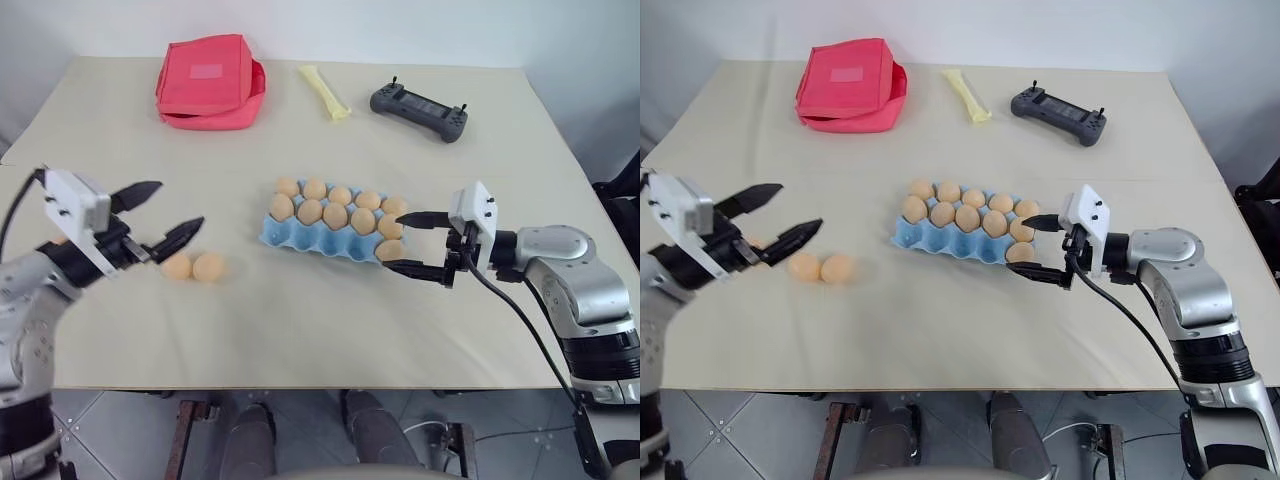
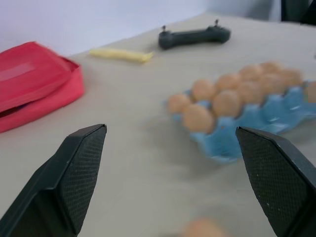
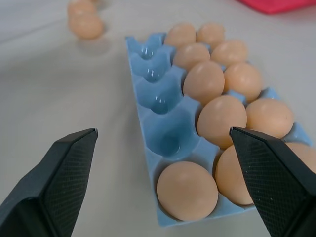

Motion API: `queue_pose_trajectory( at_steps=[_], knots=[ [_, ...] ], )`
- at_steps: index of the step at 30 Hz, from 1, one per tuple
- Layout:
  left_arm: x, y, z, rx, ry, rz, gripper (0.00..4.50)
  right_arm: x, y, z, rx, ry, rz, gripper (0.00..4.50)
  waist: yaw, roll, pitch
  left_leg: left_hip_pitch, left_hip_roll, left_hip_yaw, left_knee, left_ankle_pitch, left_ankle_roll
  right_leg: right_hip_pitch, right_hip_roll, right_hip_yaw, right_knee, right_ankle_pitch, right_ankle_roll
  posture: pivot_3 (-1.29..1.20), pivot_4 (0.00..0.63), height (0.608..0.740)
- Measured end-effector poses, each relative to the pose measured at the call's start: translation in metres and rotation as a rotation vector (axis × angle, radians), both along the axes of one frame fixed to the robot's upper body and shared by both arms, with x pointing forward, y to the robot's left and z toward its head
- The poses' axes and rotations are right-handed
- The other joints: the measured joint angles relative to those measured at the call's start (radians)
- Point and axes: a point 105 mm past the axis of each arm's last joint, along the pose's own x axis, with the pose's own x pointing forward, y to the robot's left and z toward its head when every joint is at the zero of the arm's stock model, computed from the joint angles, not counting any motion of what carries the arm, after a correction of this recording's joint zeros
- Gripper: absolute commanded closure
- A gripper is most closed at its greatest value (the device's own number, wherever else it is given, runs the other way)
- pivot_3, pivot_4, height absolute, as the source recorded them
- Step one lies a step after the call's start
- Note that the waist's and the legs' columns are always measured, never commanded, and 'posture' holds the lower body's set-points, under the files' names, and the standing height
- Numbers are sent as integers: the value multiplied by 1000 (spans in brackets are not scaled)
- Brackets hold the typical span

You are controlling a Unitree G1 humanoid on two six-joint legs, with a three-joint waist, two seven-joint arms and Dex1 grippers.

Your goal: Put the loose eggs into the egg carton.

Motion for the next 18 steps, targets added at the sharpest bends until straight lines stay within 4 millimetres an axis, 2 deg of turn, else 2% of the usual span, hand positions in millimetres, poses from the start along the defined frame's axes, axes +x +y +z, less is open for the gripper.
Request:
queue_pose_trajectory(
  at_steps=[3, 10, 18],
  knots=[
    [-4, -6, -3, -29, 9, 90, 31, -2, 4, 2, 16, 5, 34, 0, 0, 0, 0, 1, 0, 0, 2, 0, 0, 1, 0, 0, 2, 0, 0, 0, 150, 740],
    [-9, -13, -28, -69, 127, 268, 31, -19, 15, 0, 39, 61, 205, 0, -1, 0, 0, 3, 0, -2, 4, 0, 0, 7, 1, 0, -3, 0, -1, 0, 150, 740],
    [-6, -16, -60, -82, 312, 409, 31, -21, 23, -1, 52, 57, 239, 0, -2, 0, 0, 4, -1, -3, 5, 0, 0, 9, 1, 0, -6, -2, -3, 0, 150, 740]
  ],
)
